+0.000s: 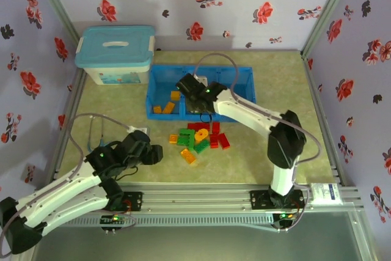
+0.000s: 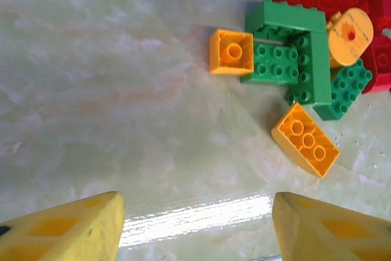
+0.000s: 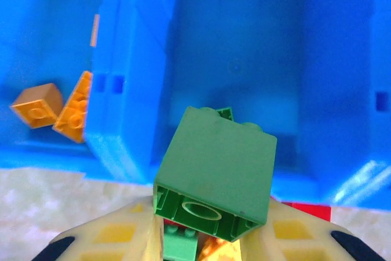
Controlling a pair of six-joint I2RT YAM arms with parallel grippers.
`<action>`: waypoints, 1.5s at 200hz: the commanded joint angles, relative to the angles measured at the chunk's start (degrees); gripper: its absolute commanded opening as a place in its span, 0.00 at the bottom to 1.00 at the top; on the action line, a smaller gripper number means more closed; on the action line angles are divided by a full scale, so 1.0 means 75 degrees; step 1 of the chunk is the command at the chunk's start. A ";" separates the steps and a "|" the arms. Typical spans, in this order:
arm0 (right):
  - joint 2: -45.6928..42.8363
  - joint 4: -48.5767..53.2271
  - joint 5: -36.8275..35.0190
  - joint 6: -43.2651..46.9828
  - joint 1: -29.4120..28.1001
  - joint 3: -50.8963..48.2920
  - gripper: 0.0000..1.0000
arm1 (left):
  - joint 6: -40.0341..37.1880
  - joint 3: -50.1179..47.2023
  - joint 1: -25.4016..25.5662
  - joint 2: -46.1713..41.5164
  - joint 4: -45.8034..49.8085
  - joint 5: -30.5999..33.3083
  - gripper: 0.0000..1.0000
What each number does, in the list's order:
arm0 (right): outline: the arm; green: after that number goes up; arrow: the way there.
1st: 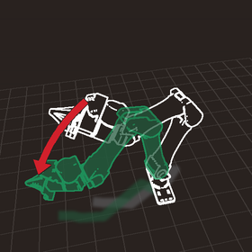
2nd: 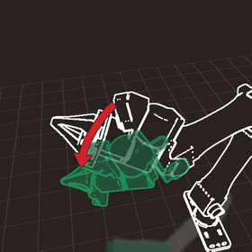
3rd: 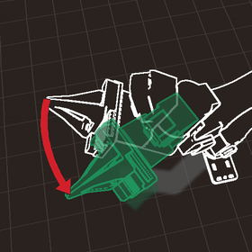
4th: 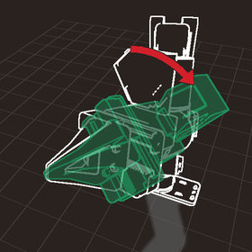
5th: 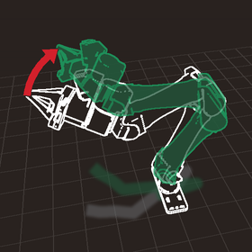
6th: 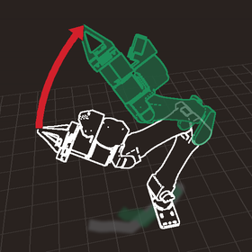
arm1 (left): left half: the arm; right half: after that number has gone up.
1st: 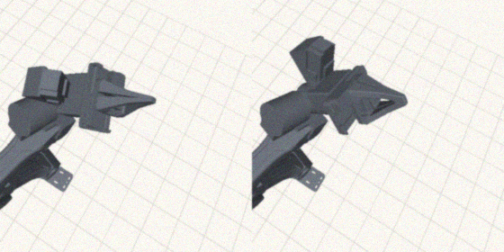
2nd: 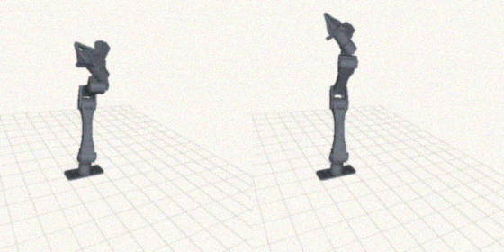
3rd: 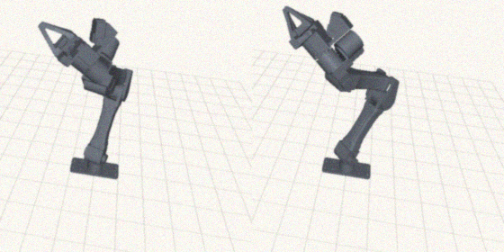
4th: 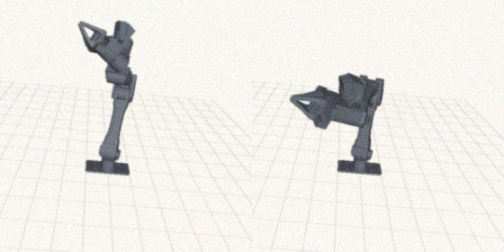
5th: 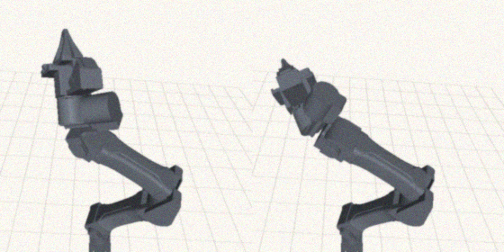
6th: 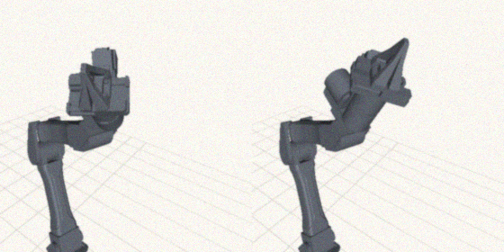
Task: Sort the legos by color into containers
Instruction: Place the lego in the container, then pick up the lego from the middle-left of the table.
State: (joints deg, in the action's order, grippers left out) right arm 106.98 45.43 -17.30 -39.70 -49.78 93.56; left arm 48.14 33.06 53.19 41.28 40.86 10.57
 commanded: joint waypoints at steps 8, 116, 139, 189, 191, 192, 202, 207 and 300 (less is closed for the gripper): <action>0.0461 0.0674 0.0052 0.0518 0.0263 0.0604 0.32 | 0.0700 -0.0219 0.0641 0.0195 -0.0334 0.0420 0.65; 0.0269 0.1007 -0.0682 0.0895 0.0236 0.1497 0.77 | 0.0891 0.0175 0.1459 0.1785 -0.1382 0.0412 0.68; -0.0716 0.0708 -0.0787 0.0753 0.0003 0.0628 0.77 | 0.0960 0.0153 0.1487 0.2358 -0.1868 0.0148 0.72; -0.2920 -0.0203 -0.0809 0.0123 -0.0159 -0.1956 0.77 | 0.0874 0.0668 0.1727 0.3770 -0.2288 0.0044 0.76; -0.3002 -0.0231 -0.0810 0.0102 -0.0154 -0.2052 0.77 | 0.0863 0.0696 0.1731 0.3834 -0.2300 0.0038 0.76; -0.3037 -0.0250 -0.0810 0.0084 -0.0157 -0.2101 0.77 | 0.0861 0.0711 0.1738 0.3865 -0.2309 0.0029 0.76; -0.3351 -0.0385 -0.0817 -0.0047 -0.0156 -0.2548 0.77 | 0.0818 0.0825 0.1756 0.4176 -0.2381 -0.0011 0.77; -0.3476 -0.0438 -0.0811 -0.0119 -0.0152 -0.2797 0.77 | 0.0803 0.0855 0.1756 0.4311 -0.2447 -0.0033 0.78; -0.5224 -0.1280 -0.0732 -0.1187 -0.0216 -0.5338 0.75 | 0.1023 0.1485 0.1584 0.6285 -0.3280 -0.0214 0.76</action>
State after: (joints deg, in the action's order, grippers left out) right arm 70.52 38.79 -22.28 -44.84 -51.11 56.62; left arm 54.59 42.37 65.82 86.35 18.37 9.19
